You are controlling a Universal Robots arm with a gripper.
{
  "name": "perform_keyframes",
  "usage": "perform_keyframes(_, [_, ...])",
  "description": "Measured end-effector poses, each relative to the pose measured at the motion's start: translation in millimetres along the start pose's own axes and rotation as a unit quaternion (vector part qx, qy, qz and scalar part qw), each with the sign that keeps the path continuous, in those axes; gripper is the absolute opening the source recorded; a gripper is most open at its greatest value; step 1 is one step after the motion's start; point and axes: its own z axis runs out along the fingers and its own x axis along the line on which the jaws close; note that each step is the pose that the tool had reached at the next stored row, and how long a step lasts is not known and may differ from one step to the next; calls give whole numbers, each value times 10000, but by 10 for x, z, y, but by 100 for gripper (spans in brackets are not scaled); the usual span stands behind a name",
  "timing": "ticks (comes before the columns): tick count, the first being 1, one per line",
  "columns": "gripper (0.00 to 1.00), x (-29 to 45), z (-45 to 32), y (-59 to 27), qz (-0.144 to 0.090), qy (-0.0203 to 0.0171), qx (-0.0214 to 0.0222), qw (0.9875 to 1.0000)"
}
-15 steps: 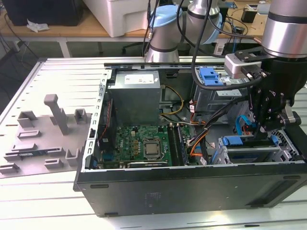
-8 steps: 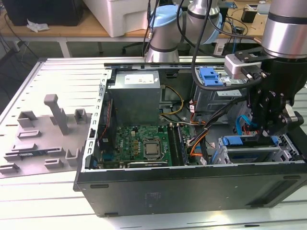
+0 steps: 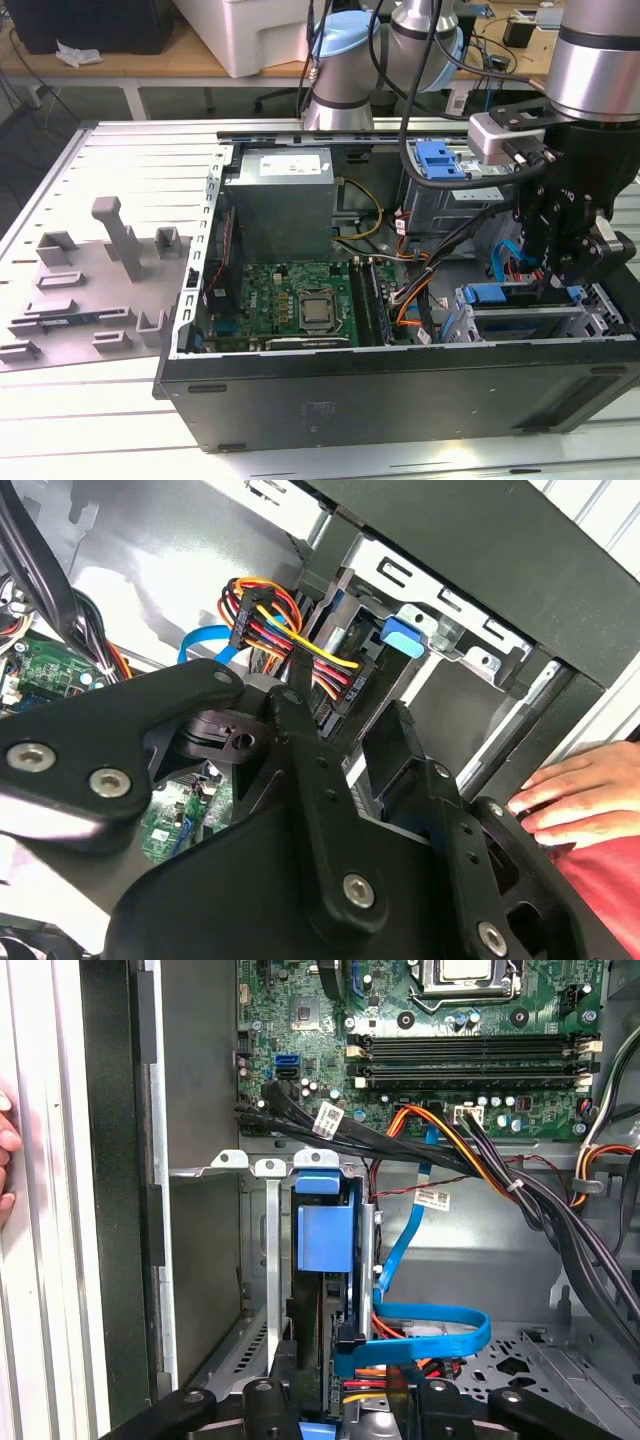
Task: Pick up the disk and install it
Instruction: 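Insert the first disk wire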
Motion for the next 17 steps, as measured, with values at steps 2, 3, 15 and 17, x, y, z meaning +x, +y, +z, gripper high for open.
perform_keyframes(2, [48,-1,-3,0,0,-2,0,10000])
perform_keyframes(3, [48,0,-6,-1,0,1,0,10000])
perform_keyframes(15, [48,24,-182,-20,1,15,0,10000])
perform_keyframes(17, [48,26,-197,-22,1,17,0,10000])
